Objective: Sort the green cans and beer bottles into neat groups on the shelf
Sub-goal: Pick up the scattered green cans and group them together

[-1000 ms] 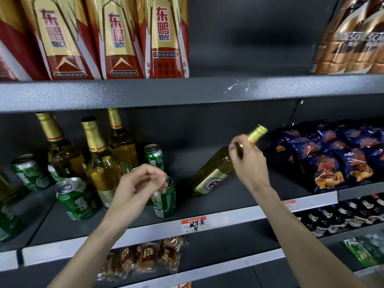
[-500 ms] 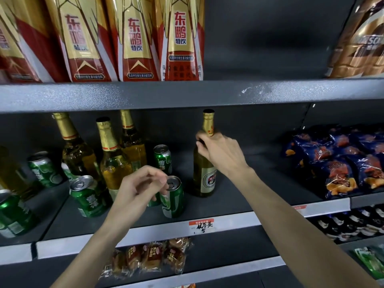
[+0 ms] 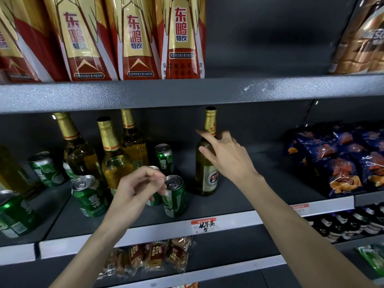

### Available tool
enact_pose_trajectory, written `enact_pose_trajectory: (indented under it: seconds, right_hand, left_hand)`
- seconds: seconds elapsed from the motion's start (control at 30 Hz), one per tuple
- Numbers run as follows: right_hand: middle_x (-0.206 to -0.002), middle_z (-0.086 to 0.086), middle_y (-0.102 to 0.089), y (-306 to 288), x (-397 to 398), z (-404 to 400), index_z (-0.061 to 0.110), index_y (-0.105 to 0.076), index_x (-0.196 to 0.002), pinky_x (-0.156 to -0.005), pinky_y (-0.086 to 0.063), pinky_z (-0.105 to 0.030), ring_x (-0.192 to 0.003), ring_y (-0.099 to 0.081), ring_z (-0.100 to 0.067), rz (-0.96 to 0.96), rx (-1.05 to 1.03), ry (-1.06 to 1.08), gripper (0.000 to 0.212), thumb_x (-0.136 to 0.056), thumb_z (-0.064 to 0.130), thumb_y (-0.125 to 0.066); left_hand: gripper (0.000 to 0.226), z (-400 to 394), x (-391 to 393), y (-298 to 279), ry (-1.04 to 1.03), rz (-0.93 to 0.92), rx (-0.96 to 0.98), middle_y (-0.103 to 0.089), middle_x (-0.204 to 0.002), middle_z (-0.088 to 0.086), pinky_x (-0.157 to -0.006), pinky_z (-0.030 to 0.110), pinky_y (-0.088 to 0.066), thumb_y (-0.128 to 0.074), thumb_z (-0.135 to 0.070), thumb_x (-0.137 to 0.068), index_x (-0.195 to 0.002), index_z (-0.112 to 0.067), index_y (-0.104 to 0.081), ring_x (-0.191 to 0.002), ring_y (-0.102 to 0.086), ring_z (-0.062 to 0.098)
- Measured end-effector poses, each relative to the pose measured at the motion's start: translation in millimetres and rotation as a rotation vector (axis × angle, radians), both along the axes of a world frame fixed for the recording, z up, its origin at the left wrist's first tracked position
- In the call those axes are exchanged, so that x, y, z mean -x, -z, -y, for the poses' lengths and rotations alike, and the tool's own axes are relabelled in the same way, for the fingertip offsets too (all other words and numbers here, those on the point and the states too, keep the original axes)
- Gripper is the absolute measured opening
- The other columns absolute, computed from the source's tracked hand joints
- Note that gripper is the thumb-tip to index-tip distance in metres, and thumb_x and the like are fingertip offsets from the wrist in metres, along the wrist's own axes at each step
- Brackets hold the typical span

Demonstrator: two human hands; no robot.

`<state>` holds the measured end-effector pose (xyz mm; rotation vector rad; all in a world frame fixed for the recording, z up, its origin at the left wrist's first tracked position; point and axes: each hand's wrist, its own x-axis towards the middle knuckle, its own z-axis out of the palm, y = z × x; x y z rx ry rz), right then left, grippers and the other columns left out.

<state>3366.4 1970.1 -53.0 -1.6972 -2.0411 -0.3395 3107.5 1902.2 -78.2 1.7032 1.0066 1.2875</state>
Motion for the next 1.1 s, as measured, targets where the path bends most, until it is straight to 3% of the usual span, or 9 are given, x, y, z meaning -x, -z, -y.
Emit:
enact_pose_trajectory:
  seconds: [0.1, 0.23, 0.33, 0.47, 0.63, 0.8, 0.93, 1.1]
  right_hand:
    - [-0.119, -0.016, -0.053, 1.3, -4.7, 14.1, 0.04, -0.046, -0.143, -0.066, -0.057, -0.047, -0.099, -0.064, -0.038, -0.077, -0.154, 0.006, 0.039, -0.104, 0.044, -0.049]
    - [-0.113, -0.008, -0.056, 6.7, -0.4, 31.7, 0.019, -0.062, -0.13, -0.058, -0.058, -0.046, -0.092, -0.062, -0.026, -0.253, -0.345, -0.129, 0.035, -0.099, 0.033, -0.055]
    - [-0.119, 0.001, -0.055, 13.6, 16.6, 40.2, 0.023, -0.055, -0.132, -0.076, -0.059, -0.046, -0.105, -0.06, -0.018, -0.38, -0.181, -0.277, 0.041, -0.097, 0.043, -0.052]
    - [-0.14, 0.008, -0.046, 35.6, 42.7, 41.8, 0.038, -0.032, -0.145, -0.105, -0.049, -0.044, -0.129, -0.046, -0.008, -0.467, 0.209, -0.364, 0.063, -0.091, 0.064, -0.052]
    - [-0.155, 0.001, -0.041, 79.2, 65.5, 33.7, 0.039, -0.019, -0.153, -0.115, -0.04, -0.042, -0.143, -0.041, -0.015, -0.574, 0.433, -0.301, 0.093, -0.079, 0.073, -0.064]
    - [-0.141, 0.006, -0.057, 110.8, 76.8, 24.5, 0.029, -0.035, -0.146, -0.107, -0.048, -0.032, -0.128, -0.056, -0.011, -0.693, 0.477, -0.283, 0.088, -0.077, 0.056, -0.081]
    - [-0.121, 0.015, -0.065, 122.5, 83.7, 20.3, 0.033, -0.044, -0.126, -0.087, -0.049, -0.016, -0.111, -0.062, -0.002, -0.76, 0.483, -0.223, 0.071, -0.072, 0.049, -0.088]
    - [-0.108, 0.026, -0.063, 116.5, 89.5, 27.2, 0.039, -0.047, -0.114, -0.08, -0.046, -0.016, -0.1, -0.059, 0.007, -0.743, 0.417, -0.173, 0.063, -0.069, 0.049, -0.09]
  left_hand:
    - [0.019, -0.5, 1.3, 0.1, 0.001, 0.006, -0.012, -0.074, -0.084, 0.007, -0.066, 0.035, -0.051, -0.064, -0.024, -0.093, -0.094, -0.006, -0.071, -0.079, -0.073, 0.017]
    - [0.014, -2.5, 3.1, 2.1, -0.007, 0.014, -0.007, -0.074, -0.083, 0.009, -0.067, 0.033, -0.051, -0.064, -0.017, -0.096, -0.094, -0.005, -0.07, -0.079, -0.072, 0.017]
    - [0.01, -4.4, 6.6, 4.8, -0.012, 0.005, 0.001, -0.074, -0.083, 0.008, -0.066, 0.032, -0.05, -0.063, -0.009, -0.1, -0.094, -0.005, -0.07, -0.079, -0.071, 0.018]
    - [0.014, -3.4, 12.6, 7.3, -0.013, 0.016, 0.0, -0.074, -0.084, 0.008, -0.065, 0.027, -0.05, -0.064, -0.019, -0.096, -0.095, -0.006, -0.071, -0.079, -0.072, 0.017]
    - [0.019, -1.4, 29.6, 12.8, -0.031, 0.03, 0.027, -0.075, -0.086, 0.007, -0.065, 0.02, -0.052, -0.065, -0.027, -0.093, -0.096, -0.009, -0.072, -0.08, -0.072, 0.016]
    - [0.016, 2.6, 49.5, 18.7, -0.057, 0.055, 0.05, -0.075, -0.084, 0.008, -0.065, 0.025, -0.05, -0.066, -0.026, -0.093, -0.093, -0.011, -0.071, -0.077, -0.073, 0.017]
    - [0.011, 6.9, 71.5, 22.6, -0.093, 0.077, 0.062, -0.074, -0.082, 0.008, -0.065, 0.03, -0.049, -0.066, -0.019, -0.095, -0.092, -0.01, -0.071, -0.078, -0.071, 0.021]
    - [0.02, 13.5, 104.4, 26.2, -0.158, 0.092, 0.051, -0.073, -0.078, 0.004, -0.062, 0.027, -0.047, -0.066, -0.024, -0.091, -0.092, -0.004, -0.07, -0.074, -0.069, 0.017]
